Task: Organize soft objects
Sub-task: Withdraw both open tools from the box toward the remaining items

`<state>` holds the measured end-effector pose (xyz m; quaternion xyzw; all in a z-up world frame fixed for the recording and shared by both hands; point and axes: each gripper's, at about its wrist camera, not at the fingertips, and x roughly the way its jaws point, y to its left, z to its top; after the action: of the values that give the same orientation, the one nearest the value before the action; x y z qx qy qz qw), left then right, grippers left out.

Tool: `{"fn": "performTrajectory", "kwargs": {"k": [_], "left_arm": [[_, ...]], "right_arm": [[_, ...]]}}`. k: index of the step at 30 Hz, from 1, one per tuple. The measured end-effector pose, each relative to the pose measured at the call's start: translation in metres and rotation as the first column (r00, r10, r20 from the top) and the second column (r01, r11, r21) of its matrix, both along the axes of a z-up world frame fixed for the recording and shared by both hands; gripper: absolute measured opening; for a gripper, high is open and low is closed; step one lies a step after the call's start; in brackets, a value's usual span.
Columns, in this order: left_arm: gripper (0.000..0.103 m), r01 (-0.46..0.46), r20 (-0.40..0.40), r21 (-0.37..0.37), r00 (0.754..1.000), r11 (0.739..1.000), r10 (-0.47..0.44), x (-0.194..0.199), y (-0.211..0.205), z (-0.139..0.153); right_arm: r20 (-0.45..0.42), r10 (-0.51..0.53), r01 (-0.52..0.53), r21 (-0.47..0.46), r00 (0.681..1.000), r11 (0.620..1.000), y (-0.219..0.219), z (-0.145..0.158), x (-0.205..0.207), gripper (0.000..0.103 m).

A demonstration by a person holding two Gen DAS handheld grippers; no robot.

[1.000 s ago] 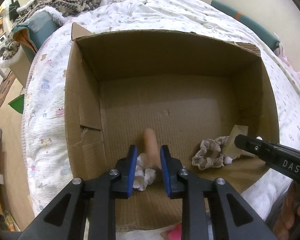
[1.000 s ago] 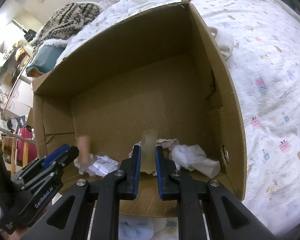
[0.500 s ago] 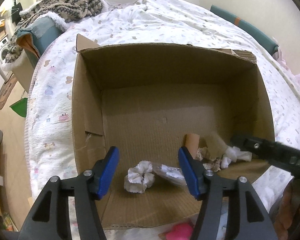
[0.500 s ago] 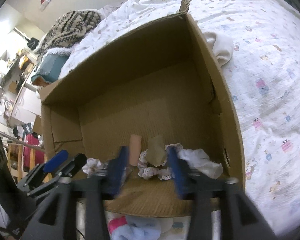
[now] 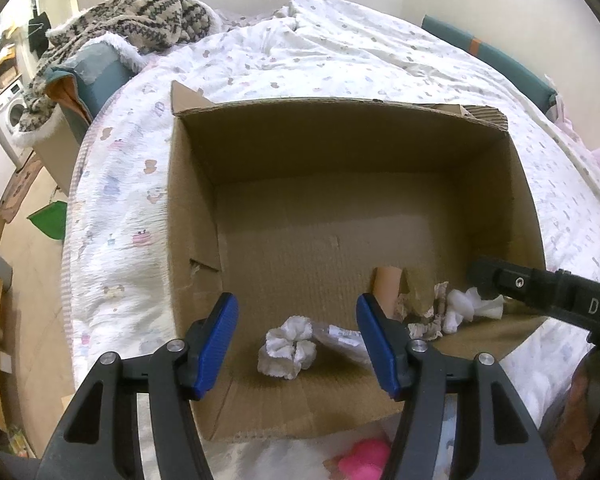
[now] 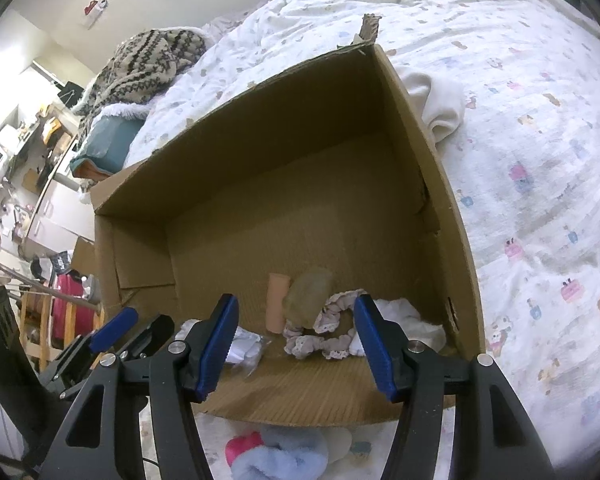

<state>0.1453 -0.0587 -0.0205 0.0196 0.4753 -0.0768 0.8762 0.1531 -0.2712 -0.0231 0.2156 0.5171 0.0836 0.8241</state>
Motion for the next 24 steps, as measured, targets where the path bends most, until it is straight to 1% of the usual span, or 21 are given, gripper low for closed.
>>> {"fn": "performTrajectory", "kwargs": {"k": [5, 8, 14, 19, 24], "left_arm": [[0.058, -0.004, 0.011, 0.002, 1.0, 1.0, 0.004, -0.012, 0.008, 0.009], [0.058, -0.007, 0.027, 0.02, 1.0, 1.0, 0.006, -0.02, 0.012, 0.014], [0.058, -0.038, 0.021, 0.009, 0.999, 0.999, 0.038, -0.036, 0.021, 0.018], [0.058, -0.04, 0.038, 0.025, 0.999, 0.999, 0.039, -0.053, 0.024, 0.02], [0.058, -0.05, 0.01, 0.02, 0.999, 0.999, 0.049, -0.066, 0.028, 0.016]], "right_arm": [[0.002, -0.004, 0.004, 0.008, 1.0, 1.0, -0.002, 0.005, -0.009, 0.063], [0.005, 0.001, -0.001, 0.009, 1.0, 1.0, -0.002, 0.009, -0.017, 0.063], [0.019, 0.013, -0.013, -0.01, 1.0, 1.0, -0.001, 0.017, -0.035, 0.063], [0.011, 0.004, -0.004, -0.005, 1.0, 1.0, -0.003, 0.017, -0.049, 0.063], [0.012, -0.01, 0.01, -0.001, 1.0, 1.0, -0.006, 0.019, -0.064, 0.063]]}}
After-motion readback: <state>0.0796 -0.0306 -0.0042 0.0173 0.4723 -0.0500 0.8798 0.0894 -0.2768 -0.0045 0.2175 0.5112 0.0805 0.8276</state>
